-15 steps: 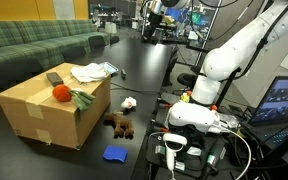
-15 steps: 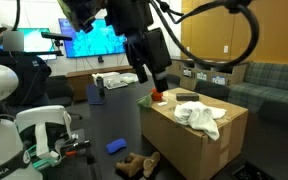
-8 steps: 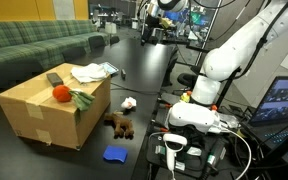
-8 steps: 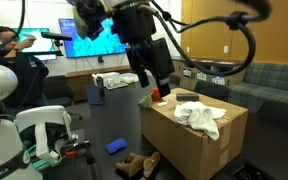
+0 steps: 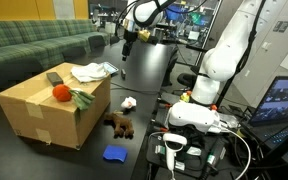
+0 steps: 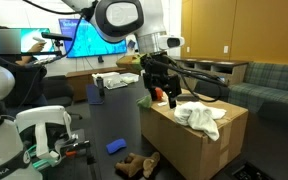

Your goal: Swap the things on the box with the things on the table

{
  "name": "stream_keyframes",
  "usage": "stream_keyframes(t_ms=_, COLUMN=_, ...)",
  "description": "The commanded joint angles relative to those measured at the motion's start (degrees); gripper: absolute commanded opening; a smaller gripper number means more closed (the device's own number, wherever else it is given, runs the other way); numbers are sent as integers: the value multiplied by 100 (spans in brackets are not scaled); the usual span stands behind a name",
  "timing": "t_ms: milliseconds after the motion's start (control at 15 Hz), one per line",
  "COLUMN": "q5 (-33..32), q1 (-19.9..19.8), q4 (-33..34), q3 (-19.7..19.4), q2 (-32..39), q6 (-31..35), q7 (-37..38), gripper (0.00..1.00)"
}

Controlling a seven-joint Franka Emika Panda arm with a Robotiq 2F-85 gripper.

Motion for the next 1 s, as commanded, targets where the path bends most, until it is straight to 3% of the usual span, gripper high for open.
stream_keyframes(t_ms=0, q5=314, q1=79, q4=644, q3=216, q2=686, q6=83, q7=74, gripper=100)
stream_keyframes(t_ms=600, q5=829, q1=134, q4=1230, q3=646, q2=1652, q6=530, q7=168, gripper=100)
stream_keyframes(t_ms=933, q5=1071, q1=121, q4=1329, q3=873, q2=2083, q6=1209, q7=179, gripper=100)
